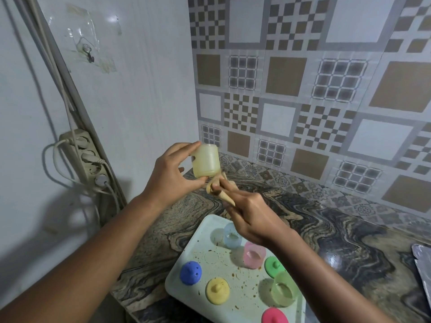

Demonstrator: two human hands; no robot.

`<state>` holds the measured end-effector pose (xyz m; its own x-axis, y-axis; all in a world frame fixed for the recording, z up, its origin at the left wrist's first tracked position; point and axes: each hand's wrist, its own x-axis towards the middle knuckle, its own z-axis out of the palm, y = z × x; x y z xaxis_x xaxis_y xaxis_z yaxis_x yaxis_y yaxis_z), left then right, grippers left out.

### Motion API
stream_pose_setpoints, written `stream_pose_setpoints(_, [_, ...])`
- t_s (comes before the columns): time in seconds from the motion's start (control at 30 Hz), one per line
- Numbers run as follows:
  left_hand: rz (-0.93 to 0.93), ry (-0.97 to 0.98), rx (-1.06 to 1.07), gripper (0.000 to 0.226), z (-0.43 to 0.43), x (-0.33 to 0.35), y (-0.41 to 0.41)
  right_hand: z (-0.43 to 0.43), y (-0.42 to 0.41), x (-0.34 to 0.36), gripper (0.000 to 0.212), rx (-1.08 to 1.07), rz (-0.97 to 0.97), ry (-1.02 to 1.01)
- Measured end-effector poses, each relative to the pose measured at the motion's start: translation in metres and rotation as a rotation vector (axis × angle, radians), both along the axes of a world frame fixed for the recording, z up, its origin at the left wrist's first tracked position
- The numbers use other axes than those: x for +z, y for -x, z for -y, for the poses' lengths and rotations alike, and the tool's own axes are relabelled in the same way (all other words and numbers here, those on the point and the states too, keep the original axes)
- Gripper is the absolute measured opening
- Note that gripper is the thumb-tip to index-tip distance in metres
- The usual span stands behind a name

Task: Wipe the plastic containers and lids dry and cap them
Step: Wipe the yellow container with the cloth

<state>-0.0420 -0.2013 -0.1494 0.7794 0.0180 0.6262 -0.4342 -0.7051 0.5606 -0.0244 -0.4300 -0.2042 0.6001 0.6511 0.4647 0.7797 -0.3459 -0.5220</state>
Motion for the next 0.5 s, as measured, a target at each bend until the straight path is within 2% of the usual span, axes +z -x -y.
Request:
stream_pose_setpoints(0.07, [-0.007, -0.020, 0.002, 0.081, -0.002, 0.002, 0.000, 0.005, 0.000, -0.009, 0.045, -0.012, -0.021, 0.019])
stream_pose_setpoints(0.17, [-0.036, -0.017, -0.010, 0.080, -0.004, 0.001, 0.001, 0.008, -0.002, -0.010, 0.032, -0.175, -0.269, -0.136])
stream_pose_setpoints(0.3, [-0.098, -0.005, -0.001, 0.081, -0.007, -0.007, 0.001, 0.011, -0.017, 0.009, 0.060, -0.371, -0.440, -0.360])
stream_pose_setpoints(0.47, [-0.115, -0.042, 0.015, 0.082, -0.002, -0.014, 0.002, 0.004, -0.034, 0.035, 0.066, -0.371, -0.592, -0.573])
stream_pose_setpoints(0.5, [-0.112, -0.056, 0.020, 0.082, 0.000, -0.015, 0.002, 0.000, -0.034, 0.039, 0.062, -0.341, -0.604, -0.589])
